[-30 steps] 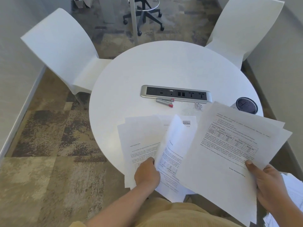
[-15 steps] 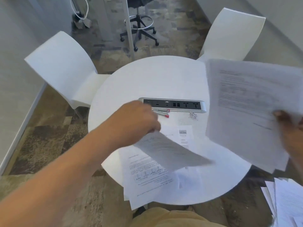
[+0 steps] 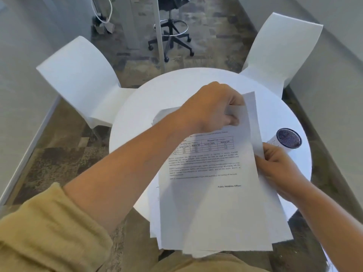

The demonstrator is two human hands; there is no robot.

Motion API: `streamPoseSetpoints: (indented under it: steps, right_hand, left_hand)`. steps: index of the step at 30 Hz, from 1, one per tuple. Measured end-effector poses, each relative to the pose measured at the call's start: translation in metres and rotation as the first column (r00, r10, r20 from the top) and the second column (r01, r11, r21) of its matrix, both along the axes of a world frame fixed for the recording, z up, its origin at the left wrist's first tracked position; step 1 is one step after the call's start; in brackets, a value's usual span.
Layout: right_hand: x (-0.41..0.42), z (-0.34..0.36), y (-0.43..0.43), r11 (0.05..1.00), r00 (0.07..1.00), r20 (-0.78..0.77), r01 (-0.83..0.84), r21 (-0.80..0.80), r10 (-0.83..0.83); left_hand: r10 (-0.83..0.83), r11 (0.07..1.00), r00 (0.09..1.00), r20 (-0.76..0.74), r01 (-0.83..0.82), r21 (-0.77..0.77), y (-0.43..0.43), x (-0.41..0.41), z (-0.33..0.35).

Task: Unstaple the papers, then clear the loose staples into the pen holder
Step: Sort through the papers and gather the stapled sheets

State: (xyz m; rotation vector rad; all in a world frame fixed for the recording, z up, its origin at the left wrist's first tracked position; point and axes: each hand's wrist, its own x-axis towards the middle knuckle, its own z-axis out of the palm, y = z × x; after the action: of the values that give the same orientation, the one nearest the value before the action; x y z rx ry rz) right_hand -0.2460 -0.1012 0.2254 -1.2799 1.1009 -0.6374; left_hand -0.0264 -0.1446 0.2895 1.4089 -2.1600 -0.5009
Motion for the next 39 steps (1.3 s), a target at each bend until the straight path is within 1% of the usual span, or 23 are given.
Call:
streamPoseSetpoints:
  steps: [2, 4, 6, 8, 9, 11, 13, 14, 15, 16, 17, 18, 19, 20, 21, 22, 23, 24, 27, 31, 33, 37, 39]
  right_hand:
    - [0.003, -0.005, 0.006, 0.995, 0.995, 0.082, 0.056, 0.078, -0.062]
    - [0.006, -0.01, 0.011, 0.993, 0.992, 0.072, 0.094, 0.072, -0.099]
    - [0.006, -0.022, 0.01, 0.997, 0.992, -0.106, 0.066, -0.042, -0.07]
    - [0.001, -0.037, 0.005, 0.988, 0.945, -0.314, 0.042, -0.151, -0.088]
    - [-0.004, -0.044, 0.001, 0.982, 0.92, -0.375, 0.048, -0.185, -0.116]
    - [-0.016, -0.052, -0.003, 0.974, 0.878, -0.441, 0.11, -0.196, -0.188]
    - [-0.034, -0.058, -0.002, 0.96, 0.848, -0.452, 0.219, -0.176, -0.277]
    - [-0.046, -0.064, -0.002, 0.947, 0.838, -0.441, 0.284, -0.149, -0.32]
    - [-0.057, -0.067, 0.001, 0.931, 0.825, -0.433, 0.346, -0.12, -0.363]
    - [-0.068, -0.072, 0.004, 0.913, 0.809, -0.433, 0.397, -0.095, -0.397]
    - [-0.078, -0.075, 0.008, 0.896, 0.791, -0.44, 0.438, -0.078, -0.425]
    - [-0.087, -0.077, 0.012, 0.874, 0.769, -0.445, 0.482, -0.065, -0.458]
    - [-0.093, -0.078, 0.016, 0.85, 0.751, -0.444, 0.526, -0.045, -0.488]
    - [-0.1, -0.079, 0.019, 0.826, 0.739, -0.431, 0.563, -0.026, -0.517]
    - [-0.103, -0.078, 0.023, 0.806, 0.727, -0.424, 0.592, -0.012, -0.54]
    - [-0.108, -0.079, 0.026, 0.791, 0.716, -0.423, 0.611, -0.006, -0.556]
    - [-0.111, -0.079, 0.028, 0.779, 0.701, -0.429, 0.627, -0.01, -0.569]
    - [-0.115, -0.08, 0.029, 0.772, 0.69, -0.436, 0.636, -0.016, -0.578]
    - [-0.118, -0.079, 0.031, 0.754, 0.667, -0.456, 0.656, -0.015, -0.589]
    - [-0.118, -0.079, 0.029, 0.746, 0.661, -0.458, 0.666, -0.007, -0.594]
    - [-0.119, -0.078, 0.027, 0.755, 0.671, -0.454, 0.655, -0.007, -0.587]
    - [-0.117, -0.076, 0.025, 0.771, 0.691, -0.438, 0.637, -0.006, -0.575]
    - [-0.117, -0.078, 0.026, 0.775, 0.695, -0.438, 0.632, -0.006, -0.57]
  left_hand:
    - [0.043, 0.998, 0.998, -0.054, -0.04, 0.052, -0.002, 0.0, -0.008]
    - [0.072, 0.993, 0.993, -0.095, -0.063, 0.098, -0.004, 0.001, -0.016]
    - [0.078, 0.988, 0.99, -0.122, -0.06, 0.14, -0.007, 0.001, -0.026]
    - [0.093, 0.985, 0.988, -0.127, -0.073, 0.157, -0.008, 0.001, -0.036]
    - [0.112, 0.986, 0.987, -0.12, -0.095, 0.138, -0.008, 0.003, -0.041]
    - [0.196, 0.98, 0.972, -0.129, -0.189, 0.064, 0.001, 0.014, -0.058]
    - [0.36, 0.933, 0.895, -0.263, -0.351, 0.085, 0.021, 0.031, -0.088]
    - [0.486, 0.874, 0.805, -0.341, -0.456, 0.169, 0.038, 0.038, -0.109]
    - [0.632, 0.775, 0.673, -0.384, -0.558, 0.296, 0.059, 0.042, -0.132]
    - [0.783, 0.622, 0.512, -0.352, -0.643, 0.448, 0.083, 0.044, -0.155]
    - [0.905, 0.422, 0.348, -0.244, -0.676, 0.604, 0.111, 0.044, -0.179]
    - [0.974, 0.205, 0.21, -0.084, -0.658, 0.725, 0.14, 0.041, -0.199]
    - [0.991, 0.015, 0.113, 0.067, -0.604, 0.797, 0.167, 0.037, -0.215]
    - [0.984, -0.131, 0.037, 0.175, -0.52, 0.844, 0.19, 0.033, -0.229]
    - [0.973, -0.221, -0.03, 0.229, -0.411, 0.884, 0.207, 0.029, -0.239]
    - [0.962, -0.273, -0.077, 0.262, -0.298, 0.915, 0.217, 0.025, -0.244]
    - [0.955, -0.296, -0.088, 0.283, -0.239, 0.925, 0.224, 0.021, -0.251]
    - [0.954, -0.3, -0.055, 0.296, -0.235, 0.924, 0.227, 0.019, -0.254]
    - [0.958, -0.262, 0.021, 0.285, -0.332, 0.906, 0.222, 0.011, -0.261]
    - [0.955, -0.265, 0.023, 0.296, -0.379, 0.887, 0.219, 0.011, -0.258]
    - [0.964, -0.25, -0.011, 0.265, -0.376, 0.892, 0.221, 0.011, -0.257]
    - [0.961, -0.252, -0.186, 0.206, -0.268, 0.93, 0.227, 0.011, -0.251]
    - [0.956, -0.244, -0.219, 0.197, -0.214, 0.946, 0.233, 0.009, -0.247]
